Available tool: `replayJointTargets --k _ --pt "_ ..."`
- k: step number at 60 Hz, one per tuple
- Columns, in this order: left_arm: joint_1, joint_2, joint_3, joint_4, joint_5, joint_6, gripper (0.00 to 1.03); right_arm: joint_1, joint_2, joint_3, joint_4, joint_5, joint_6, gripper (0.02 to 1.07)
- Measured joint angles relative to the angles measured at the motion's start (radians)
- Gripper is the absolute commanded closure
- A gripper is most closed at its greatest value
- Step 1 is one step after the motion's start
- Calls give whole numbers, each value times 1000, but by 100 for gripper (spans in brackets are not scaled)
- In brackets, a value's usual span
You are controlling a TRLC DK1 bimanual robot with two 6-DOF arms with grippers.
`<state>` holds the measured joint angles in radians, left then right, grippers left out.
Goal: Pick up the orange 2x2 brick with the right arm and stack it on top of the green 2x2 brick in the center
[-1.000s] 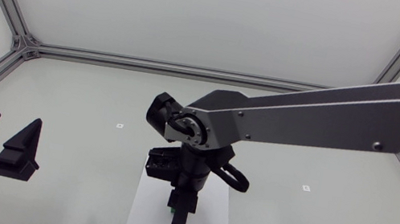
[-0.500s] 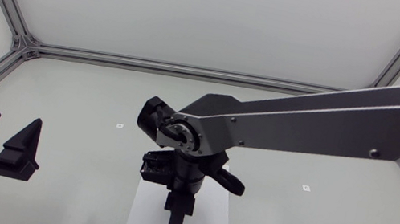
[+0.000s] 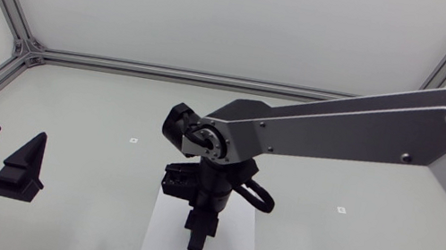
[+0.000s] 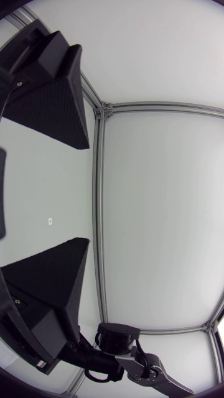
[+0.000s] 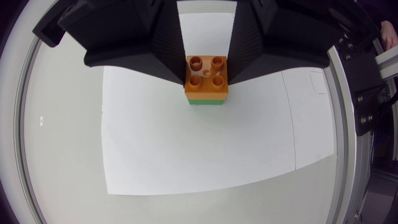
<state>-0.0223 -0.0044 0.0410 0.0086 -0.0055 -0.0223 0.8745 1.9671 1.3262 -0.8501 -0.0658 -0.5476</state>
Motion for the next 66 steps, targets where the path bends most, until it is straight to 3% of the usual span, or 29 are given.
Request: replayJointTargets --k 24,66 --pt "0 0 0 0 0 0 4 22 -19 -32 36 41 -38 101" --pt "0 0 0 0 0 0 4 20 -5 -3 -14 40 -122 101"
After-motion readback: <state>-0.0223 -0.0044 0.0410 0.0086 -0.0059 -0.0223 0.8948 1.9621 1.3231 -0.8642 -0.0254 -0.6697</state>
